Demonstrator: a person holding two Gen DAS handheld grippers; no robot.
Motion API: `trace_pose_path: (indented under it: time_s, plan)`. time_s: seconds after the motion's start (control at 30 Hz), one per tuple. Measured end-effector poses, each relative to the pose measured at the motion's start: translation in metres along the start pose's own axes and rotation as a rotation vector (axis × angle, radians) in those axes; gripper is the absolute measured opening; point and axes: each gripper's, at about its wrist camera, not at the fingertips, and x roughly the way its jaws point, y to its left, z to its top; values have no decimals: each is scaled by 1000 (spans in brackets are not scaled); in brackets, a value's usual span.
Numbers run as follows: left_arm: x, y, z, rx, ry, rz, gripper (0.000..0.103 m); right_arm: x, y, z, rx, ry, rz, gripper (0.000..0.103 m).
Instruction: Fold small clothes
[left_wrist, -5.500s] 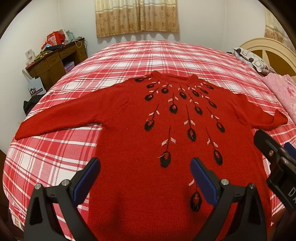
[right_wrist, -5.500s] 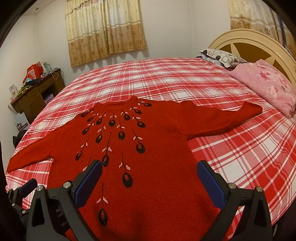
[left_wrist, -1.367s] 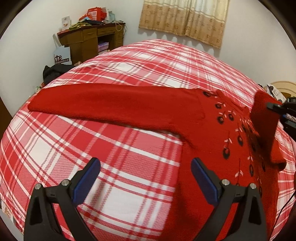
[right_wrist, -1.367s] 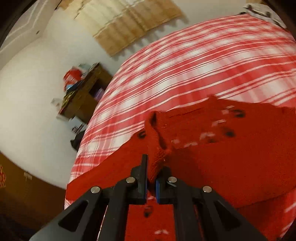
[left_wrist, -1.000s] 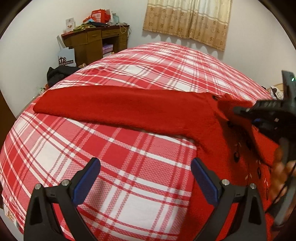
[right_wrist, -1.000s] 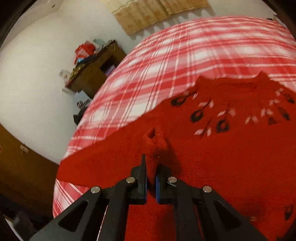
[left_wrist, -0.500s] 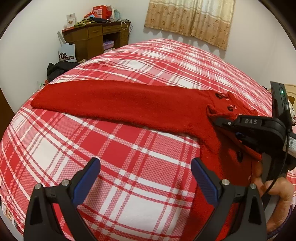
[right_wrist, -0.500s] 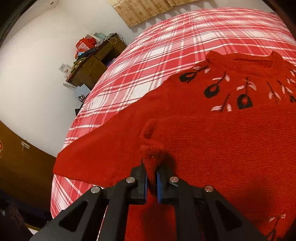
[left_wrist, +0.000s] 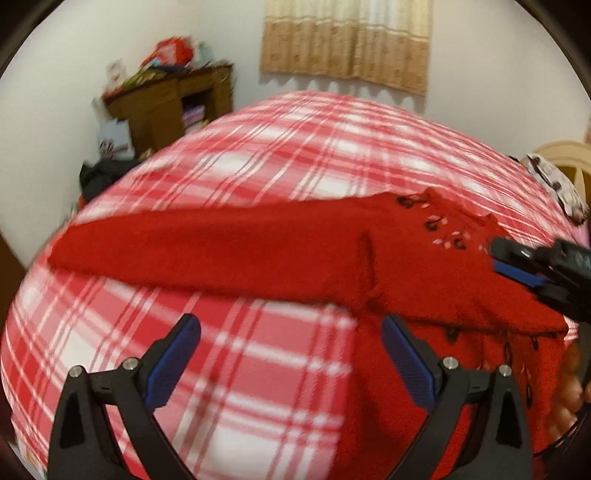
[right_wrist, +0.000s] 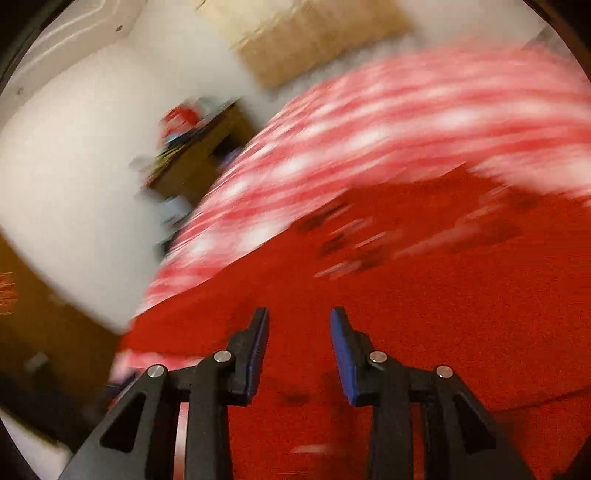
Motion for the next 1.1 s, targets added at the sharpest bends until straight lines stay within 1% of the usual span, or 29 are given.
trace_pose_path:
  time_s: [0.03, 0.07, 0.17, 0.23, 0.27, 0.37, 0.4, 0.47, 0.5, 0.53, 0.6, 0.7, 0.77, 0.83, 0.9, 0.97, 1.1]
  plan:
    - [2, -9, 7, 19, -12, -2, 100, -12, -14, 5, 3, -35, -63, 17]
    - [4, -17, 13, 30, -19, 0, 100, -23, -32, 11, 25, -57, -109, 15]
    - [13, -42, 30, 60, -36, -7, 100, -46, -88, 28, 131, -100, -207, 12]
    - [24, -58, 37, 79, -37, 5, 100, -51, -118, 37, 159, -106, -309, 12]
    - [30, -65, 38, 89, -33, 11, 101, -49, -128, 39, 166, -94, -340, 12]
    - [53, -79, 38, 98, -2, 36, 100, -37, -147, 40, 160, -49, -351, 12]
    - [62, -82, 36, 95, 15, 48, 100, -29, -149, 38, 152, -32, -357, 12]
    - [82, -83, 32, 82, 77, 55, 100, -14, -153, 28, 165, -2, -361, 12]
    - [87, -83, 29, 75, 94, 55, 100, -11, -156, 23, 175, -10, -362, 12]
    - [92, -82, 26, 69, 106, 61, 100, -13, -158, 20, 174, -41, -361, 12]
    - [94, -77, 19, 48, 81, 48, 103, -11, -155, 19, 141, -63, -380, 12]
    - [97, -72, 20, 5, 95, 15, 103, -12, -148, 17, 96, -61, -416, 12]
    - [97, -70, 20, -13, 92, 2, 103, -23, -138, 16, 72, -85, -440, 12]
    - [96, -73, 19, -8, 88, 8, 103, -40, -121, 13, 27, -135, -442, 12]
    - [97, -74, 19, -4, 88, 12, 103, -53, -105, 7, -16, -157, -444, 12]
    - [97, -73, 19, -7, 88, 8, 103, -58, -94, -2, -45, -147, -439, 12]
    - [99, -73, 19, -5, 88, 11, 103, -50, -90, -20, -54, -96, -444, 12]
